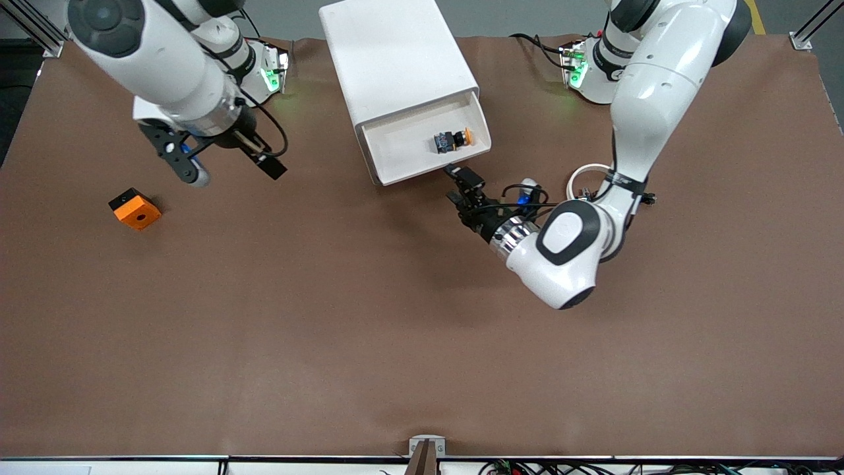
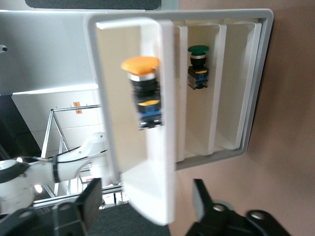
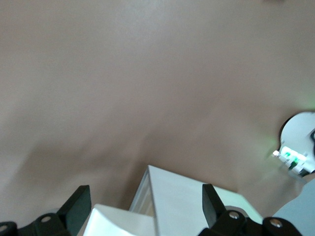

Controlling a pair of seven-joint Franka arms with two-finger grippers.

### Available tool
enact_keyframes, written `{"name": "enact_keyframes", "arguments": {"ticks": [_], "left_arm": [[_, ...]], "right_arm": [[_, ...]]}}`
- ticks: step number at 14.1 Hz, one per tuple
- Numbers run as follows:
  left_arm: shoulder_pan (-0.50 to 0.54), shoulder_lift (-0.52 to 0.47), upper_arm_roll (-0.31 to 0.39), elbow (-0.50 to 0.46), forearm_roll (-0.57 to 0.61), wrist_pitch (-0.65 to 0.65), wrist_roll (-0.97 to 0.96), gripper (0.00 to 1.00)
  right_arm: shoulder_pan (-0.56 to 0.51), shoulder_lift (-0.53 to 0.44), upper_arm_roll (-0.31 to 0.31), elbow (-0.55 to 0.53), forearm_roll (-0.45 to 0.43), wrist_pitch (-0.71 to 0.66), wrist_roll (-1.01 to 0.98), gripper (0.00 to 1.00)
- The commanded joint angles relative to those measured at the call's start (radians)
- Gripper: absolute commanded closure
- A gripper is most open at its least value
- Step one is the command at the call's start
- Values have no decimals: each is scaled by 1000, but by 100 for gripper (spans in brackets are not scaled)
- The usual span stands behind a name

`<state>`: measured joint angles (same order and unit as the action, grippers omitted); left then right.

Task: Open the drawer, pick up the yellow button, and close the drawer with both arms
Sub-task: 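Withdraw the left gripper while the right gripper reaches the open drawer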

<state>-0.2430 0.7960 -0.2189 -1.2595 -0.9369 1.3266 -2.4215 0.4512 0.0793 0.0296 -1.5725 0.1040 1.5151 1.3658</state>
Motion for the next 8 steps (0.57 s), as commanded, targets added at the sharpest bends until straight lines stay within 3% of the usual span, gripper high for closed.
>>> {"name": "enact_keyframes", "arguments": {"ticks": [1, 4, 8], "left_arm": [[75, -43, 4, 73, 91, -122, 114, 0], [148, -151, 7, 71, 335, -124, 423, 0], [238, -181, 10, 69, 591, -52, 931, 0]], "right_arm": [[93, 13, -11, -21, 14, 54, 165, 0], [177, 46, -11, -20, 10, 106, 339, 0], [282, 98, -11, -3, 0, 148, 554, 0]]}}
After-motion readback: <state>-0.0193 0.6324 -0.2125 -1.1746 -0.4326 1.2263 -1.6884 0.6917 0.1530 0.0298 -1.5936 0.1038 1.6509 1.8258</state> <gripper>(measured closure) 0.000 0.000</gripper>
